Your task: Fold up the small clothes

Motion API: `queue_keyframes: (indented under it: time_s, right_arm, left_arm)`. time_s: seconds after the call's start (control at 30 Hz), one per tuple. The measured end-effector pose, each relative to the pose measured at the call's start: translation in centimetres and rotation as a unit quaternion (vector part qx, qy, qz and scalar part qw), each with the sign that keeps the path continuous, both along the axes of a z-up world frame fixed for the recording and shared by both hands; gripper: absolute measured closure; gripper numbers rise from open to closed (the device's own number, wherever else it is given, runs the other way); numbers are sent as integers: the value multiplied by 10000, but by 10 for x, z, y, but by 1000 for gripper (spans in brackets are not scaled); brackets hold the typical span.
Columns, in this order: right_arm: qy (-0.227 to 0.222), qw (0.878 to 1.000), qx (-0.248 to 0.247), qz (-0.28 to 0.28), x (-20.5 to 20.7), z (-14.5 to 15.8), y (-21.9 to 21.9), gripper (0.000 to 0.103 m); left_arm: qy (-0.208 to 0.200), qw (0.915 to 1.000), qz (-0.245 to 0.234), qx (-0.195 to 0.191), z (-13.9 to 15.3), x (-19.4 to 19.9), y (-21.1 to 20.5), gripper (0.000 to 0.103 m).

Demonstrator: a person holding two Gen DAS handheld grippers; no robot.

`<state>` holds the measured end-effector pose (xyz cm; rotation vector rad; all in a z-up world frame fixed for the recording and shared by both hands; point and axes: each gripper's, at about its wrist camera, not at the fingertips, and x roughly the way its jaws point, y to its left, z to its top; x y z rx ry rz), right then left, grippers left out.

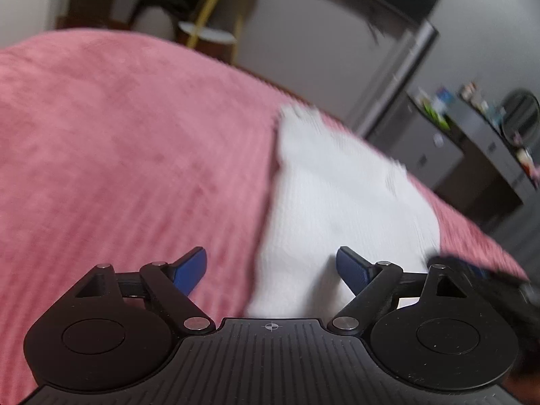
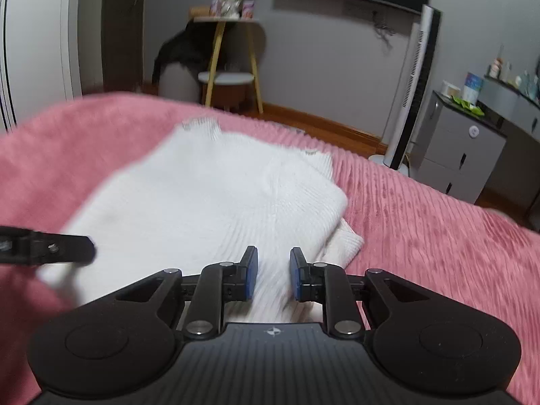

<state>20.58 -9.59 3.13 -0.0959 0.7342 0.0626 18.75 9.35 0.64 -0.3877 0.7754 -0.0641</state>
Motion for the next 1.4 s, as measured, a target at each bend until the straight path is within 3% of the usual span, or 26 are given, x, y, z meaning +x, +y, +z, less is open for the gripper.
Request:
queue_keyframes:
  time_s: [0.07,0.17,0.3,0.47,0.53,0.57,0.67,0.77,1.07,1.23,1.4]
  right_arm:
    - [-23,9996,251,100,-20,4,0,84]
    - [203,9996,-199,94,-30,-17,8,83]
    - [306,9980,-523,188,-25,-30,10,83]
    - [453,9950,-774,436,-24,-27,12,79]
    - [594,9939,-858,366,-27,-22,12,65]
    - [720,9932,-892,197,-28,-19,10,51]
    - [1008,9924,-570,-407,-45,-3,3,44]
    - [1335,9884,-187,-704,-70,10,2,6]
    - [1754,9794,542,-845,-112,40,3,4]
    - [1925,9732,502,-1151,-114,54,7,4]
    - [2224,9672,737,-980,-118,58,7,4]
  left_arm:
    - [143,9995,55,272,-3,2,-2,14]
    - [498,9980,-38,399,-17,6,-8,10]
    - [537,9953,-83,797,-19,-3,-19,8]
    - [806,9941,112,711,-9,-16,-18,8]
    - [876,9926,88,830,-2,-24,-21,8]
    - [879,9918,72,929,2,-30,-23,8]
    - [853,9895,79,1163,14,-51,-27,6]
    - [779,9884,43,1305,27,-67,-29,1]
    - [843,9797,-63,1815,59,-91,-32,0]
    - [817,9782,-64,1910,70,-101,-33,0]
    - [733,9736,-253,2146,72,-109,-39,0]
